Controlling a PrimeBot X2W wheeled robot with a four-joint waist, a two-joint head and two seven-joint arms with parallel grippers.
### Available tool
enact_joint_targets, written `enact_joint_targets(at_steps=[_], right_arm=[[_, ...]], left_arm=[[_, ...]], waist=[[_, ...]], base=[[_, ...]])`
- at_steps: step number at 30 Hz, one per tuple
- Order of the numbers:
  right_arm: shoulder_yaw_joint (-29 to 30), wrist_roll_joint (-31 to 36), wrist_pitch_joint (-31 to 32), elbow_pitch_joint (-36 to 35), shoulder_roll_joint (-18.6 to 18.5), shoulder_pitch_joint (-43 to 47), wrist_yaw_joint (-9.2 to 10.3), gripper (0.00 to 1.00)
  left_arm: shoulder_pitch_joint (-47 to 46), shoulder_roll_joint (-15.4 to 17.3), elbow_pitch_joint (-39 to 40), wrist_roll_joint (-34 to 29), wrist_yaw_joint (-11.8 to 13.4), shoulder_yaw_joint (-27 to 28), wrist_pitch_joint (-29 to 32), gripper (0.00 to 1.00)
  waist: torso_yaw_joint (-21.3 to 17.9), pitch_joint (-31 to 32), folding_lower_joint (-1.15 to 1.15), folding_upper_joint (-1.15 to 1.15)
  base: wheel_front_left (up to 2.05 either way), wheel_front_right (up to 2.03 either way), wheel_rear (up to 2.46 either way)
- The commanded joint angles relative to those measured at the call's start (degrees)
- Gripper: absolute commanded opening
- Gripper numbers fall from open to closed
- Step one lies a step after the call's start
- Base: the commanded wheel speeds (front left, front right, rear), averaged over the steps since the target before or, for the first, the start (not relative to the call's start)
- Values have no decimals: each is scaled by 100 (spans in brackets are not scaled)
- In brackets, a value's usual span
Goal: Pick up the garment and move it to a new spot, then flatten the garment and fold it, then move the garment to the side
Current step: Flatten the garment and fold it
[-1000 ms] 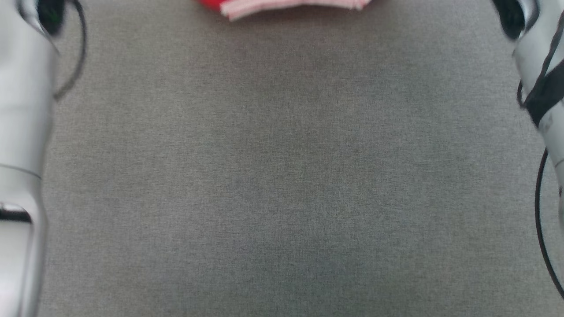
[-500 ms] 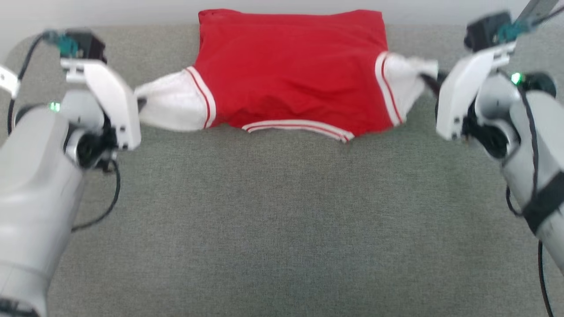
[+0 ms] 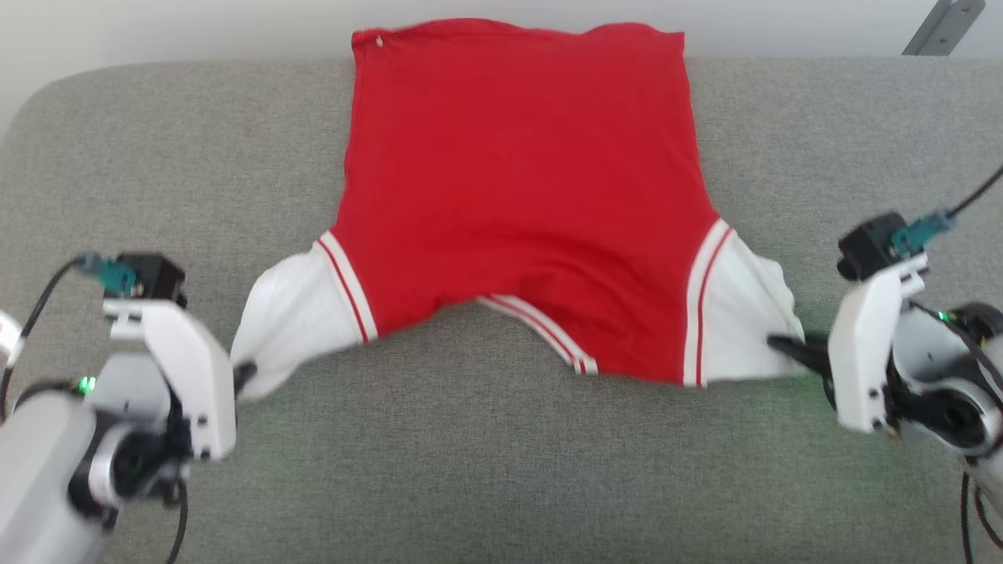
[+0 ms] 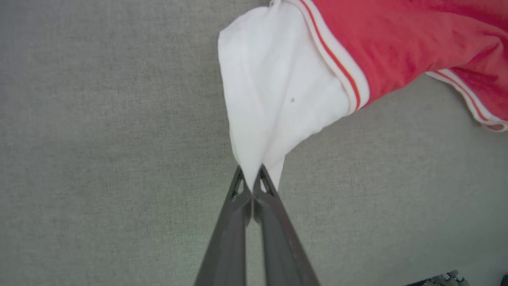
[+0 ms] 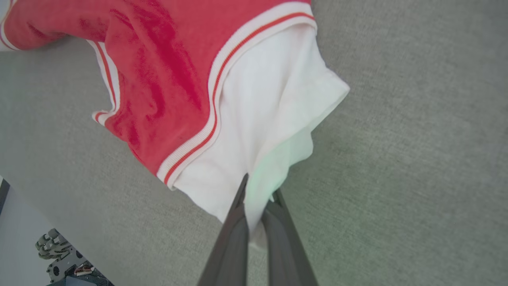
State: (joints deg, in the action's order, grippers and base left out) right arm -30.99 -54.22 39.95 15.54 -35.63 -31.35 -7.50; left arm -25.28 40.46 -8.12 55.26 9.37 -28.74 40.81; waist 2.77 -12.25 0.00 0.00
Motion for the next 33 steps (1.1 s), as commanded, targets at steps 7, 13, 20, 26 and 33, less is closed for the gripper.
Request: enact_joint_targets(at_steps=[7, 13, 20, 26, 33], right_arm=[[612, -227, 1000, -1182, -365, 1221, 1, 0], [1065, -307, 1768, -1834, -442, 2055, 2, 0], [1754, 87, 2190, -2445, -47, 3023, 1, 0], [1827, 993, 1776, -2358, 431, 3104, 1, 100], [2149, 1451, 1575, -2790, 583, 2853, 1, 100]], left_arm=[[1521, 684, 1941, 278, 1119, 295, 301, 0], [2295, 943, 2582, 415, 1613, 337, 444, 0], [2920, 905, 2879, 572, 1786, 275, 365, 0], [2725, 636, 2640, 510, 1548, 232, 97, 0], [2469, 334, 2472, 455, 1325, 237, -205, 0]], waist=[[11, -7, 0, 0], [19, 23, 0, 0], [67, -10, 0, 0], [51, -50, 0, 0], [57, -136, 0, 0]], base=[[0, 0, 0], [0, 0, 0], [0, 0, 0], [0, 0, 0], [0, 0, 0]])
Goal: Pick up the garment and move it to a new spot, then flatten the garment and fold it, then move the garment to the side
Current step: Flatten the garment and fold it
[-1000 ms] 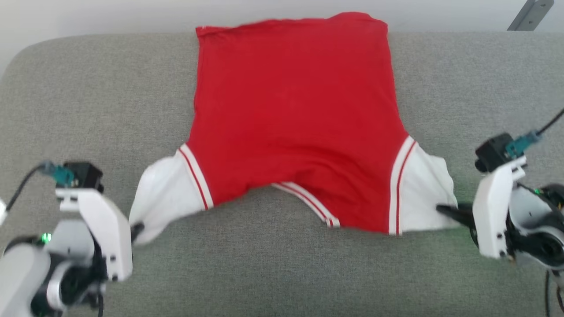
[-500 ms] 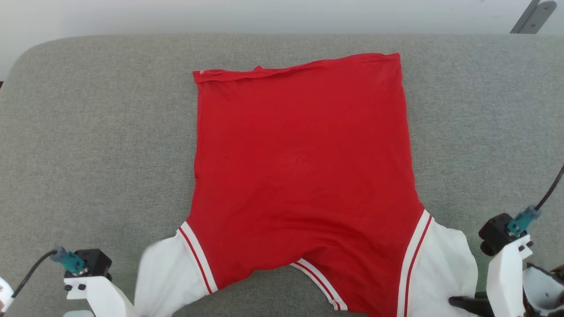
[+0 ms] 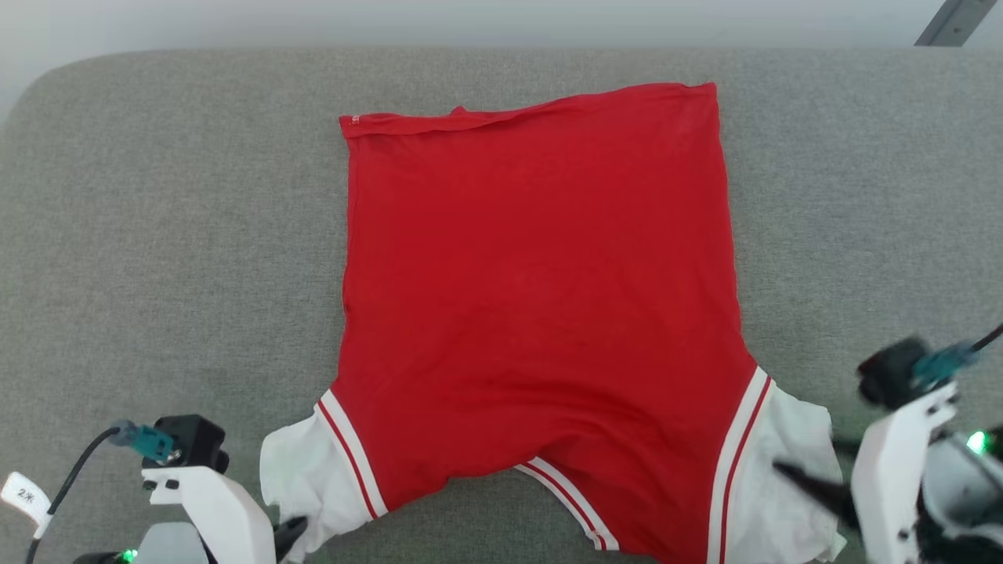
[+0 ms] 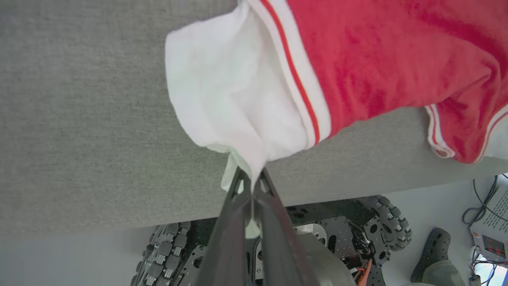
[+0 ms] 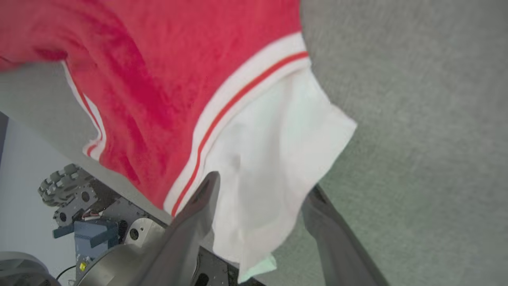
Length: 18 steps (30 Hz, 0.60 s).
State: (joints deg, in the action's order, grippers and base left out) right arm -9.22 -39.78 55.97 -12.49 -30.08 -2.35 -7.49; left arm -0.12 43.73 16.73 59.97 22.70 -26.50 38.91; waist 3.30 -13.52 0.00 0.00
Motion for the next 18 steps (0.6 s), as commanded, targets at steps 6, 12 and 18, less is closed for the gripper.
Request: enact_joint_targets(at_steps=[6, 12, 18], right_arm=[[699, 652, -499, -475, 487, -741, 0, 100], [868, 1255, -1191, 296, 850, -2134, 0, 100], [849, 1582, -1765, 2066, 771, -3675, 1, 100]], left_arm=[[-263, -130, -18, -90, -160, 27, -194, 0], [-641, -329, -78, -208, -367, -113, -212, 0], [-1128, -597, -243, -289, -642, -332, -202, 0]], waist=[[92, -297, 0, 0], [396, -702, 0, 0], [838, -1071, 0, 0]], base=[[0, 0, 0], [0, 0, 0], [0, 0, 0]])
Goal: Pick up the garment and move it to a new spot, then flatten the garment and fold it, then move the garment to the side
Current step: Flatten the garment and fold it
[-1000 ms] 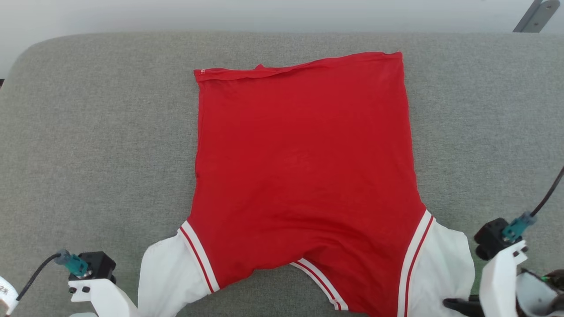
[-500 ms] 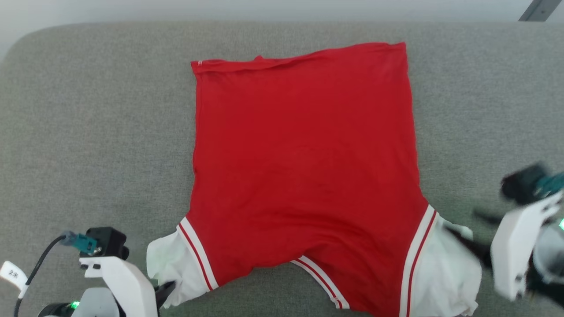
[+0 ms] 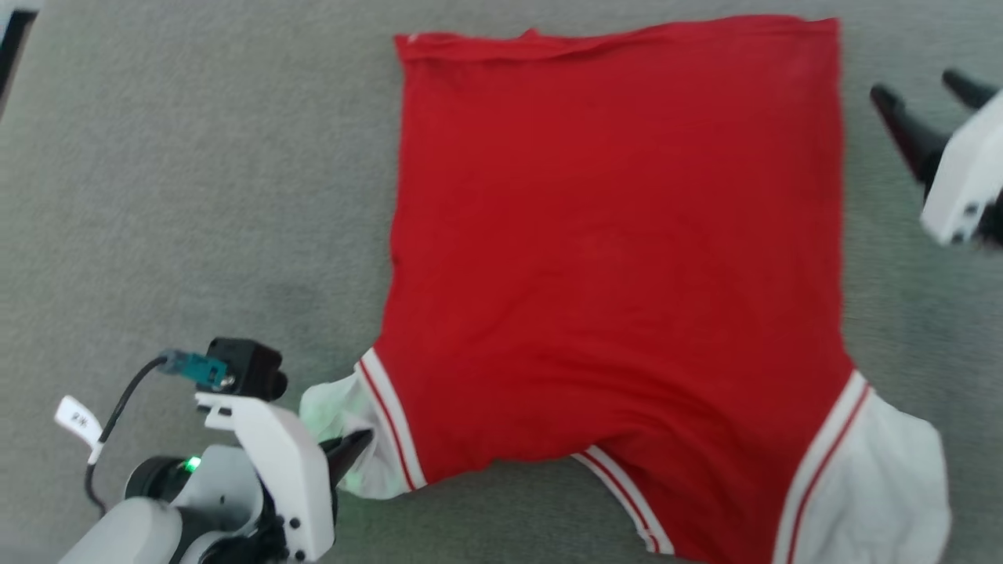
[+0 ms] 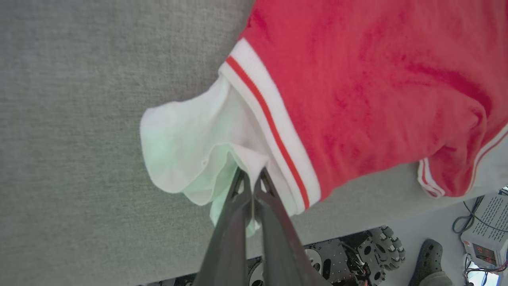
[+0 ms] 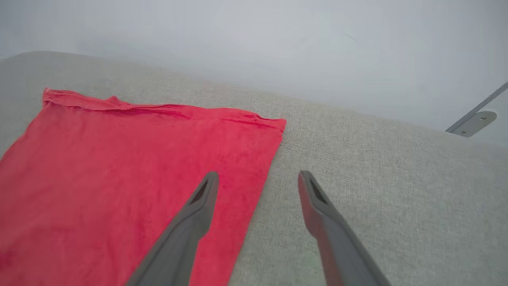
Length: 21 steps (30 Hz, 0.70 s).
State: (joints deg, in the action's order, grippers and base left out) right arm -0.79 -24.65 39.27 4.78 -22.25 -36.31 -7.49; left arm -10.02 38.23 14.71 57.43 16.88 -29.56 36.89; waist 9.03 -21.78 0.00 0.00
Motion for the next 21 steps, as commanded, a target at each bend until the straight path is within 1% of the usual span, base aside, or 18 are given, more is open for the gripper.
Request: enact_joint_targets(at_steps=[1, 2, 3, 6, 10, 14, 16, 20, 21], right_arm=[[-9, 138, -131, 659, -26, -502, 1, 100], [-17, 196, -151, 1030, -48, -727, 0, 100], [-17, 196, -151, 1030, -48, -727, 0, 100], [-75, 373, -58, 1962, -91, -1321, 0, 100], [33, 560, 185, 3046, -119, -1946, 1, 100], [160, 711, 443, 3883, -183, -2371, 1, 100], [283, 726, 646, 4310, -199, -2425, 1, 100], [361, 722, 1402, 5135, -74, -2405, 0, 100], [262, 762, 1614, 5258, -46, -2372, -1, 44]], left_arm=[[-197, -83, -78, -51, -98, -49, -10, 0], [-262, -133, -120, -59, -139, -83, -14, 0], [-262, -133, -120, -59, -139, -83, -14, 0], [-429, -251, -228, -101, -272, -183, -9, 0], [-594, -414, -381, -90, -409, -300, -11, 0], [-733, -574, -571, -84, -544, -423, 7, 0], [-785, -647, -656, -76, -614, -477, 15, 0], [-844, -720, -816, -48, -675, -512, -15, 0], [-847, -731, -846, -44, -680, -507, -26, 0]], waist=[[327, -299, 0, 0], [395, -349, 0, 0], [395, -349, 0, 0], [609, -468, 0, 0], [862, -591, 0, 0], [1140, -671, 0, 0], [1269, -691, 0, 0], [1368, -722, 0, 0], [1368, -724, 0, 0]], base=[[0, 0, 0], [0, 0, 0], [0, 0, 0], [0, 0, 0], [0, 0, 0], [0, 0, 0], [0, 0, 0], [0, 0, 0], [0, 0, 0]])
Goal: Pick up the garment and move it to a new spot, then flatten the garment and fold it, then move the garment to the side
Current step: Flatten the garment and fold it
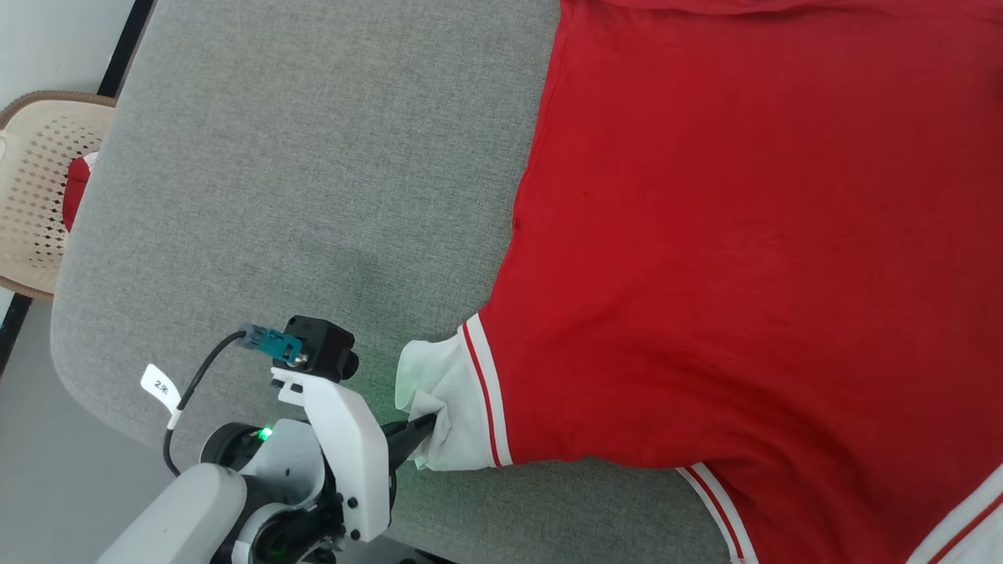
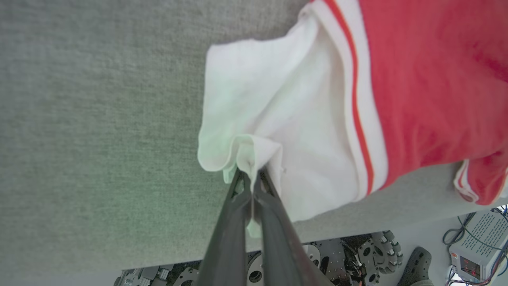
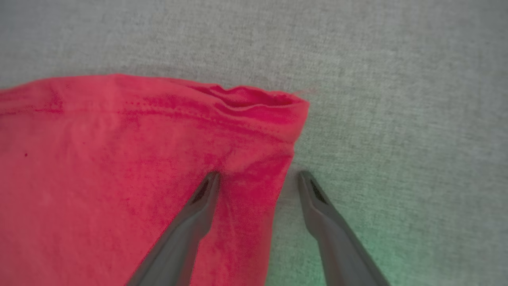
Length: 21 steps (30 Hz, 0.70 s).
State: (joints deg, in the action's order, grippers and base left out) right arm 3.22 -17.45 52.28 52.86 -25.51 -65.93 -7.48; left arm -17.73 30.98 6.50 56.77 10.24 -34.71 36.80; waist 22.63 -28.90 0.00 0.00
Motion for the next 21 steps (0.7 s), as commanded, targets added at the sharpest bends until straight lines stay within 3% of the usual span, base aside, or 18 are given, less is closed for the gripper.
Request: enact_joint_targets(at_steps=[1, 7, 14, 21], right_arm=[[-282, 102, 489, 502, 272, 638, -2, 0], [-664, -25, 503, 126, 109, 568, -1, 0], [-1748, -1141, 850, -1534, -105, 1026, -1, 0], [-2024, -2267, 1340, -3515, -541, 2186, 0, 0]], left_arm=[[-72, -11, -46, 31, -9, 14, -34, 0], [-7, 72, -157, 79, 29, 154, -121, 0], [131, 338, -159, 128, 155, 448, -239, 0], [279, 604, -66, 166, 285, 639, -224, 0]], waist=[[-3, -11, 0, 0], [-272, 98, 0, 0], [-950, 400, 0, 0], [-1477, 654, 0, 0]], base=[[0, 0, 0], [0, 0, 0], [0, 0, 0], [0, 0, 0]])
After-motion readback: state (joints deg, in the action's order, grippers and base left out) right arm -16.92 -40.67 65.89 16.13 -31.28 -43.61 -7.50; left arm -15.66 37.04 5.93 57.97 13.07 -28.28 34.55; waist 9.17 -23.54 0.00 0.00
